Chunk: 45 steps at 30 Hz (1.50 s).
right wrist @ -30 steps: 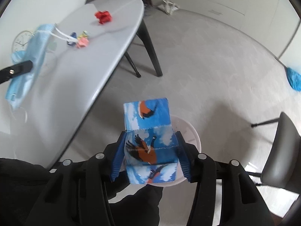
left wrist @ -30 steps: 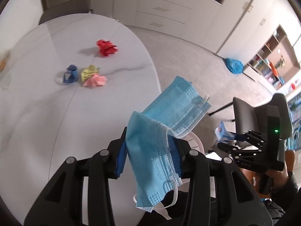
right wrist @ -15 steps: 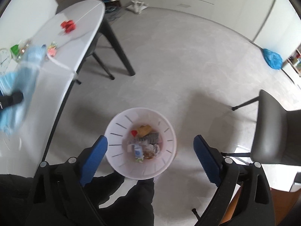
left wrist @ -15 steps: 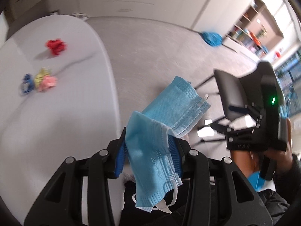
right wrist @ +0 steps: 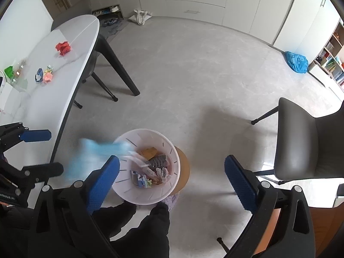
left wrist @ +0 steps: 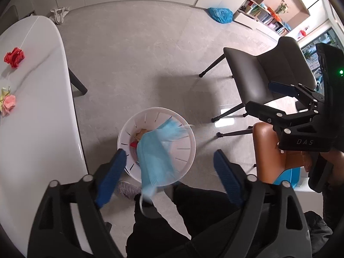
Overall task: Collect trash
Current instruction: 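Drop the tissue box and face mask into the bin with both tools, then move both tools back over the table toward the crumpled papers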
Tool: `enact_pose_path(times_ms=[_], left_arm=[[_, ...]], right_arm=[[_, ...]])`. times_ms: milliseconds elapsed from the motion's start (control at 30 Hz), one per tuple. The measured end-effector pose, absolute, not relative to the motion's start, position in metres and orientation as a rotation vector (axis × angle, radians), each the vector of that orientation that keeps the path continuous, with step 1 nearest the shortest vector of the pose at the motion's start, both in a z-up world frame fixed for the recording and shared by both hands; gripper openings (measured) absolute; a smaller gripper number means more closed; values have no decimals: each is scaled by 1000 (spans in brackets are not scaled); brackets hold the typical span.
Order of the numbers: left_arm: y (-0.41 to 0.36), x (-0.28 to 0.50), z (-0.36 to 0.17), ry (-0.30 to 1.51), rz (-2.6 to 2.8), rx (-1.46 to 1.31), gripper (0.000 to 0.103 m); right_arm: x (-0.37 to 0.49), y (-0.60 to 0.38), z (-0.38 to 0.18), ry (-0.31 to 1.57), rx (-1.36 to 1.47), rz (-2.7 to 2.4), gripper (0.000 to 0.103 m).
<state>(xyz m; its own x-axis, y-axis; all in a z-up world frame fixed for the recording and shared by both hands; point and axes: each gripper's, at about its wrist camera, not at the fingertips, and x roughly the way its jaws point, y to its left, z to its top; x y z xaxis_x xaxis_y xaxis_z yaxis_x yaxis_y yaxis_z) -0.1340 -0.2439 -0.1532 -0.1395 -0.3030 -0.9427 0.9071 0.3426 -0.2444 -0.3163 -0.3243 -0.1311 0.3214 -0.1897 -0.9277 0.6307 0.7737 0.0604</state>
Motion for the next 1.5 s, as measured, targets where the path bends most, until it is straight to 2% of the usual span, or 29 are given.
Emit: enact_pose_path(times_ms=[133, 400, 967, 1500], left_arm=[[-242, -138, -148, 1273, -1177, 634, 90], [-233, -135, -136, 1234, -1156, 606, 93], [-184, -92, -85, 1058, -895, 465, 95], [-121, -42, -51, 1015, -706, 287, 95]], right_arm=[[-318, -327, -131, 1117, 475, -567, 100], [-316, -324, -128, 1111, 500, -558, 100], [-284, -314, -101, 1039, 488, -546, 100], [-203, -270, -71, 991, 366, -390, 100]])
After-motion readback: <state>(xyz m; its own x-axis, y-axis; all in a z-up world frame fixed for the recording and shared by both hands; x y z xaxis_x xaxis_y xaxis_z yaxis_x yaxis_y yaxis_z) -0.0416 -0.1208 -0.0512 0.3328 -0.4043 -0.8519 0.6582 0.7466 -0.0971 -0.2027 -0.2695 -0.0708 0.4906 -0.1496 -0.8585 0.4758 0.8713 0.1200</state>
